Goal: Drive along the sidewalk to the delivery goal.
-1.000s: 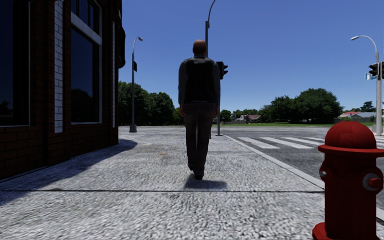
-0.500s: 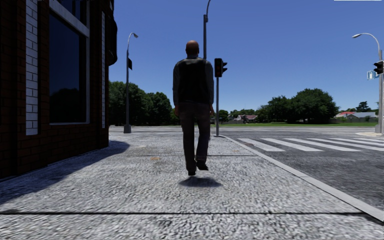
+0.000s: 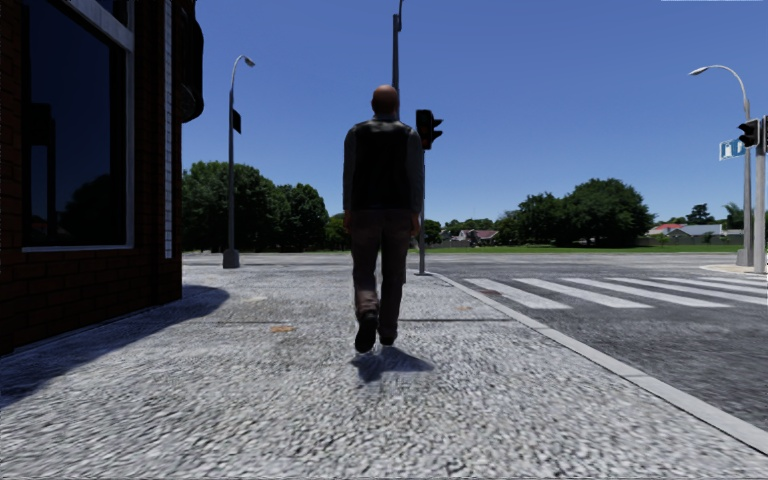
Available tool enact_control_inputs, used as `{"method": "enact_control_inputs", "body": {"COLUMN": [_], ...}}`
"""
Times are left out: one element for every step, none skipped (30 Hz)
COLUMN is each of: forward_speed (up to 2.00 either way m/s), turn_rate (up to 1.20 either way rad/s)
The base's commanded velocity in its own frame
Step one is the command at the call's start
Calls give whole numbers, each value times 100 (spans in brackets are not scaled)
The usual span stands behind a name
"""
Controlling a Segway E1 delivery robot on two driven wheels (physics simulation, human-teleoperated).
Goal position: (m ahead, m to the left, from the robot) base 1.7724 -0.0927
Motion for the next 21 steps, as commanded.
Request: {"method": "enact_control_inputs", "body": {"forward_speed": [99, 99, 99, 99, 99, 99, 99, 99, 99, 99, 99, 99, 99, 99, 99, 99, 99, 99, 99, 99, 99], "turn_rate": [-24, -24, -24, -24, -24, -20, -20, 0, 0, 0, 0, 0, 0, 0, 0, 0, 0, 0, 0, 0, 0]}}
